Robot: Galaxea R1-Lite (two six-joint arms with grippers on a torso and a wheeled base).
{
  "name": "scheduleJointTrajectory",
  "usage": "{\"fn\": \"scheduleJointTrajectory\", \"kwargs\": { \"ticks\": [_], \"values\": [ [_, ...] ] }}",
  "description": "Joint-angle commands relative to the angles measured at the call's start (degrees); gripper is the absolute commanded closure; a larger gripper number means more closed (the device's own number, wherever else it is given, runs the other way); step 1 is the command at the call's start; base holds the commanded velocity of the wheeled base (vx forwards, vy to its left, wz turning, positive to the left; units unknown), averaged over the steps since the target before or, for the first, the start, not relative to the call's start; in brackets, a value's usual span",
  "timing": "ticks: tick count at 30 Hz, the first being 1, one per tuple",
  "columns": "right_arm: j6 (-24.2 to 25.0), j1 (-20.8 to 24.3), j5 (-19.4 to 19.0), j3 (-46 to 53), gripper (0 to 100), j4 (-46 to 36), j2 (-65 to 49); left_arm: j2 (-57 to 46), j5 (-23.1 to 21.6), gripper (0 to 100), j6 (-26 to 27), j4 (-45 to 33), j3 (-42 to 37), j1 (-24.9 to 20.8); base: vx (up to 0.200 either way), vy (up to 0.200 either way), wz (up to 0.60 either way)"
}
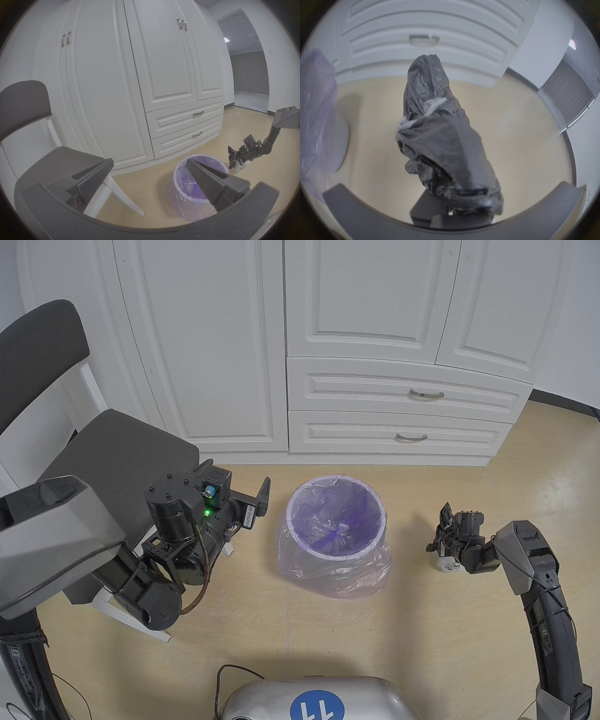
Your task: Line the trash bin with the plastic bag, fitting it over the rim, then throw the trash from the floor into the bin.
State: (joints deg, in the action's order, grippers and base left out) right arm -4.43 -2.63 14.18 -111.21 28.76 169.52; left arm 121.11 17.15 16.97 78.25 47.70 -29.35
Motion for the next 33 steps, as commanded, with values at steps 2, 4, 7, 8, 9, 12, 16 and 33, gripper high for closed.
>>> {"fn": "scheduleJointTrajectory", "kwargs": {
  "ticks": [2,4,7,8,9,12,16,33],
  "values": [
    [-4.28,-1.15,0.32,9.7,100,6.84,-12.9,-5.98,0.25,0,0.08,1.99,-2.0,0.09,0.0,0.0,0.0],
    [-4.63,-0.62,0.24,14.45,100,9.56,-17.3,-6.68,0.25,0,-0.27,2.78,-0.42,0.09,0.0,0.0,0.0],
    [-6.56,0.17,0.24,22.62,100,14.31,-23.89,-9.23,0.34,0,-0.45,6.83,-2.0,0.09,0.0,0.0,0.0],
    [-7.62,0.44,0.24,25.35,100,16.68,-25.91,-10.11,0.69,0,-0.53,9.02,-3.67,0.09,0.0,0.0,0.0],
    [-8.58,0.52,0.24,27.54,100,19.14,-27.58,-11.07,1.3,0,-0.53,9.99,-5.34,0.26,0.0,0.0,0.0],
    [-11.66,1.49,0.24,35.8,100,29.07,-33.12,-16.52,4.64,0,-1.76,9.82,-12.81,1.05,0.0,0.0,0.0],
    [-17.46,4.04,0.15,49.25,100,43.05,-41.38,-25.58,5.35,0,-6.33,9.64,-22.04,1.41,0.0,0.0,0.0],
    [-18.69,22.32,3.22,50.04,100,61.24,-48.41,-39.11,5.52,0,-4.49,9.55,-24.32,3.78,0.0,0.0,0.0]
  ]
}}
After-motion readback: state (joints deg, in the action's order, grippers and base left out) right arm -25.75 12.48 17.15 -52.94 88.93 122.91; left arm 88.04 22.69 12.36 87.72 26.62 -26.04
